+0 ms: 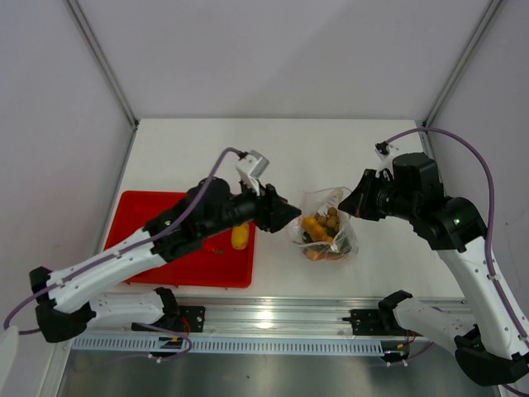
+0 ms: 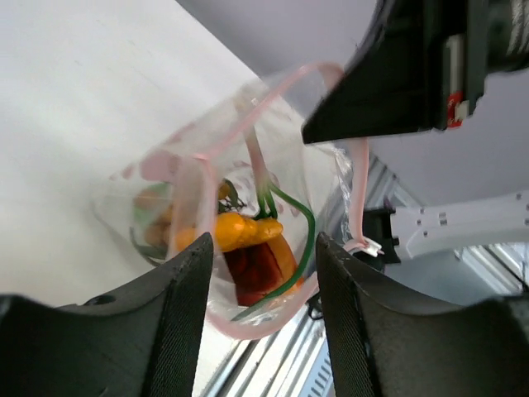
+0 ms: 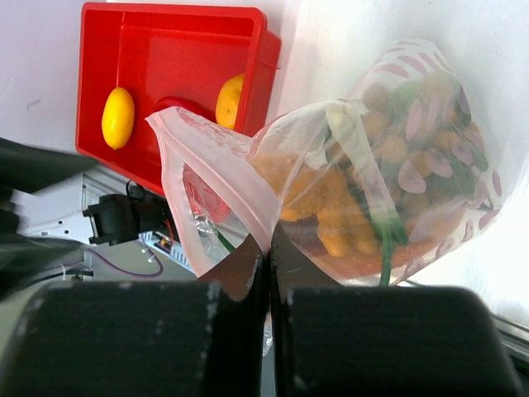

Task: Place the food in the zip-top bag and seal the zipper
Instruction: Place the fake vegetable in the zipper food storage bag, then pick up the fake fruit from the bin.

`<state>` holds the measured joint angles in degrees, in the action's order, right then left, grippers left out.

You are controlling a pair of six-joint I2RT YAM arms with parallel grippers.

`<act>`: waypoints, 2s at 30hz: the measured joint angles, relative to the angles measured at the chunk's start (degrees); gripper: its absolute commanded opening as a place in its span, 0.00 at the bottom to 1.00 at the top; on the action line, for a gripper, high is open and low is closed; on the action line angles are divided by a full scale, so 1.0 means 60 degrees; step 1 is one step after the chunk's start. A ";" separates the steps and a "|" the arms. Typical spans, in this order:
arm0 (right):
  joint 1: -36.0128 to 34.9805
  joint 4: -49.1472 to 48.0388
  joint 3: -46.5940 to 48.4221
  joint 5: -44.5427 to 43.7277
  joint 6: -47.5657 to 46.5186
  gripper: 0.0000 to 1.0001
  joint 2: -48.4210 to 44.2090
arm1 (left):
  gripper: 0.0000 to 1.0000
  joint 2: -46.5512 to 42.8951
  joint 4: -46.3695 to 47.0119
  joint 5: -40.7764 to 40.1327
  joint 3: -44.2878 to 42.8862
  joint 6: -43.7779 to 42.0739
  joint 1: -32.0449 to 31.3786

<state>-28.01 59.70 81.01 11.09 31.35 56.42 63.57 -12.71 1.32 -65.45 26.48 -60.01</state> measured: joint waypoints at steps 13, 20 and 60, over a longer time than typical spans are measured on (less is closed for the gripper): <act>0.0022 -0.0244 -0.0441 0.0364 -0.0200 0.00 -0.0058 | 0.99 -0.2605 -0.4309 -0.2171 0.1282 0.2273 0.4983; 0.0047 -0.0288 -0.0557 0.0586 -0.0346 0.00 0.0095 | 0.99 -0.2561 -0.6382 -0.3497 0.1708 0.3956 0.7799; 0.0066 -0.0270 -0.0557 0.1056 -0.0667 0.00 0.0379 | 0.99 0.1898 -0.6597 -0.6065 0.3421 0.6247 1.1989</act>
<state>-27.62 58.08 77.67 17.43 27.35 58.70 74.96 -52.29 -35.07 -44.93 63.96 11.92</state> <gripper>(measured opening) 0.002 0.994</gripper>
